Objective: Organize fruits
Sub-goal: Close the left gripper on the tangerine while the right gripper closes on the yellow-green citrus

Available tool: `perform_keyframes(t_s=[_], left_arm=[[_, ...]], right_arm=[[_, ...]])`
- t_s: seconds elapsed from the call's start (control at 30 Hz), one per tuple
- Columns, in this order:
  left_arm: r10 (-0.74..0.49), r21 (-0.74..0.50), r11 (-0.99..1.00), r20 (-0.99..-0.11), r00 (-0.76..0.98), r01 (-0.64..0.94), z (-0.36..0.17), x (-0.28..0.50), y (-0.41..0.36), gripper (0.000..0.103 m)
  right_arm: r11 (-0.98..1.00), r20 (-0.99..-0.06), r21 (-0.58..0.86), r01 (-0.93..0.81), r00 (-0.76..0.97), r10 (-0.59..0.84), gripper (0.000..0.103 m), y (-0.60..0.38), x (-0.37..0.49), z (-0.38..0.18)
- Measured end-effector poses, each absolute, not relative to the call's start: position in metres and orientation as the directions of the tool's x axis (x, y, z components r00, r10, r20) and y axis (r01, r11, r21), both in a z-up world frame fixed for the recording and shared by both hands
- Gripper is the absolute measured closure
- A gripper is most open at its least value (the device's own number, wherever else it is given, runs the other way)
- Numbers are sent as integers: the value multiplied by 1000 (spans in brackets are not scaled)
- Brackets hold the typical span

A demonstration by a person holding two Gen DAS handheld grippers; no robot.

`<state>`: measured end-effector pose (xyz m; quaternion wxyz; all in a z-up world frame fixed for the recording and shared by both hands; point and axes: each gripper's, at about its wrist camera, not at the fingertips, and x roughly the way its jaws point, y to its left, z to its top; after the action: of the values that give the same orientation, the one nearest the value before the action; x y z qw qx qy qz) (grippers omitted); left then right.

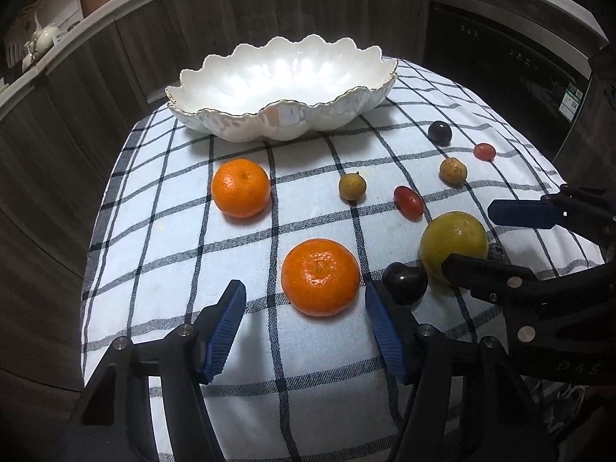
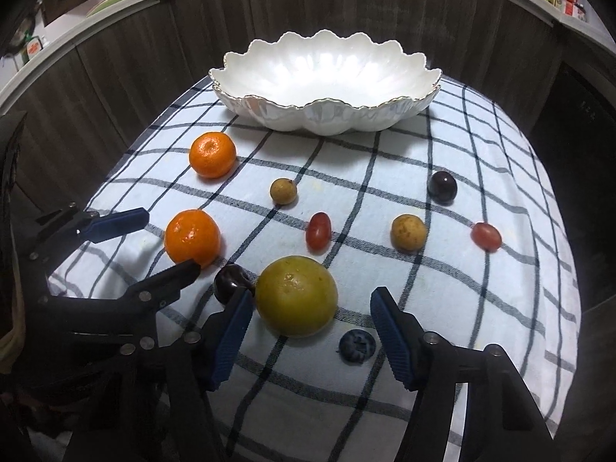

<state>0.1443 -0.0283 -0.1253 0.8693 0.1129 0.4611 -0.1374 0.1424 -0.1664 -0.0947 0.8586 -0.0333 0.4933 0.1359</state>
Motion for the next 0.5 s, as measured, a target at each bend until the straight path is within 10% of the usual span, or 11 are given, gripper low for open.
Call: perform_keyframes(t_s=[0.5], left_arm=[[-167, 11, 942, -852, 496, 335, -138, 154, -27, 54]], right_arm=[[948, -859, 162, -272, 434, 272, 47, -166, 152, -108]])
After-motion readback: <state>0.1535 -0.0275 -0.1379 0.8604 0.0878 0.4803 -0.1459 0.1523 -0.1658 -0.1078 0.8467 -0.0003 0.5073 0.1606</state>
